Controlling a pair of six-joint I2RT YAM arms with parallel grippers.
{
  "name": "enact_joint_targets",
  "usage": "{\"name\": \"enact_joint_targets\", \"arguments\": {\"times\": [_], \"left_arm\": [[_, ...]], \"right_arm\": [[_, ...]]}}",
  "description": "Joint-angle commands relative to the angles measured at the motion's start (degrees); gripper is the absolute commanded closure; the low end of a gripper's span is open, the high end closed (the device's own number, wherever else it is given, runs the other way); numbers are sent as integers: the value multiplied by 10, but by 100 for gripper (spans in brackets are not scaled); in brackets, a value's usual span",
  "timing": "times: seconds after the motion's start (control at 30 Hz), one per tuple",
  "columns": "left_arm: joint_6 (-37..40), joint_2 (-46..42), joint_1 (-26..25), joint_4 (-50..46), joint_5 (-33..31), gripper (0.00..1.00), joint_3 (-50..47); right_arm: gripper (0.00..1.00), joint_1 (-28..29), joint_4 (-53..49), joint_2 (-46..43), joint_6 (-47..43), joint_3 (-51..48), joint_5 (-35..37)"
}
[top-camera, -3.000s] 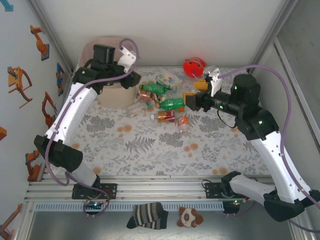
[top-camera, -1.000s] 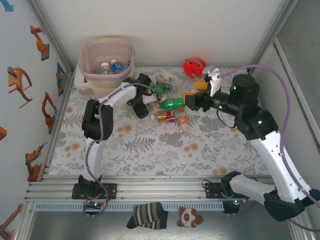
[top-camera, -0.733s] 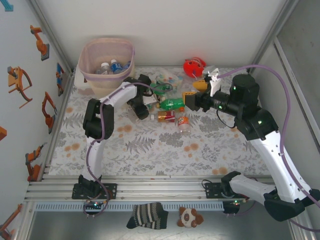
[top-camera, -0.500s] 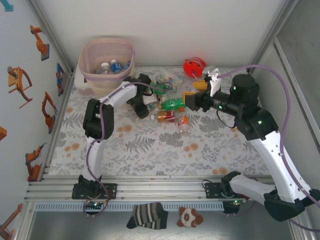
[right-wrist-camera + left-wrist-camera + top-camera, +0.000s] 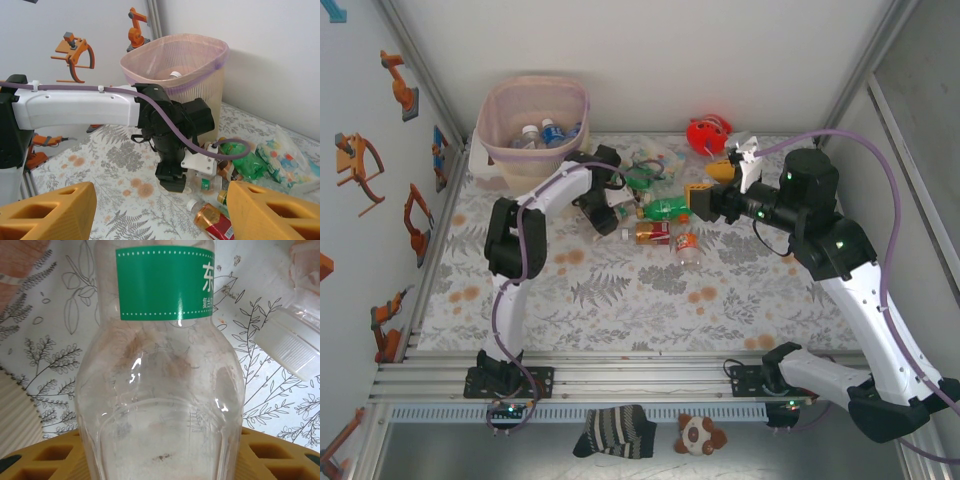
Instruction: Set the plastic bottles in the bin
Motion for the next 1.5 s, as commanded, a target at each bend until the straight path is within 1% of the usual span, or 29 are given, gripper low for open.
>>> {"name": "enact_joint_targets", "arguments": {"times": [0.0, 0.4, 0.53, 0.83, 0.97, 1.07, 1.17, 1.37, 1.47], "left_arm": [[-7, -46, 4, -19, 15, 49, 19], [-2, -128, 6, -27, 65, 51, 58], [3, -157, 6, -25, 92, 52, 70], [-21, -214, 12, 4, 153, 53, 99], [-50, -241, 20, 41, 172, 54, 97], [-84, -269, 31, 89, 196, 55, 80], [-120, -295, 45, 133, 203, 57, 65], [-191, -342, 83, 212, 179, 58, 32], [-217, -349, 110, 222, 161, 59, 32]], "right_arm": [[32, 4, 10, -7, 5, 3, 0], [31, 5, 16, 2, 5, 9, -4], [32, 6, 17, 6, 5, 11, -7], [31, 6, 19, 11, 3, 12, -9], [31, 6, 19, 10, 2, 11, -9], [31, 7, 19, 9, 2, 10, -9], [31, 7, 18, 7, 3, 8, -8], [31, 7, 16, 1, 1, 6, -4], [32, 7, 16, 0, 1, 4, -4]]}}
